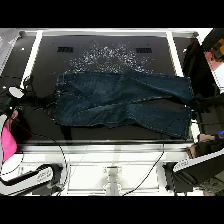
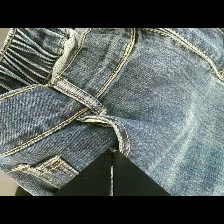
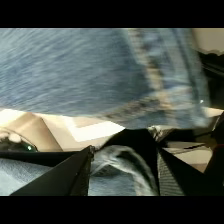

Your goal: Fold the clothes and pants, and hang the long-sleeved shirts on hangers.

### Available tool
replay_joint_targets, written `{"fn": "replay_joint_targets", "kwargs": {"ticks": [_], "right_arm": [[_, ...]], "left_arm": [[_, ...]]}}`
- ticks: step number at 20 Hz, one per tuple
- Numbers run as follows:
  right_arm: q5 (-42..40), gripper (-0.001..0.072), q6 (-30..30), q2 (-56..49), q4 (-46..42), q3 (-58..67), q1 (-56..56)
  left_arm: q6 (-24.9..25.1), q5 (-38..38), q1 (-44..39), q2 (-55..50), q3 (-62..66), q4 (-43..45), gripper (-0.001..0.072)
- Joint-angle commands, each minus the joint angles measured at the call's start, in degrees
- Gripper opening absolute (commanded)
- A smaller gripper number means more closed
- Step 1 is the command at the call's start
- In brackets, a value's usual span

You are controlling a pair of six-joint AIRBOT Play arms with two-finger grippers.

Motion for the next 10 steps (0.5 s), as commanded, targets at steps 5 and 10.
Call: {"fn": "replay_joint_targets", "kwargs": {"ticks": [5,10], "right_arm": [[4.0,0.0021,-0.7,0.0,-0.3,0.0,5.1],[7.4,0.002,-0.3,0.4,1.7,0.0,4.0]], "left_arm": [[0.0,0.0,0.1,0.0,0.0,0.0,0.0035],[1.4,0.0,0.1,0.0,0.0,0.0,0.0034]]}}
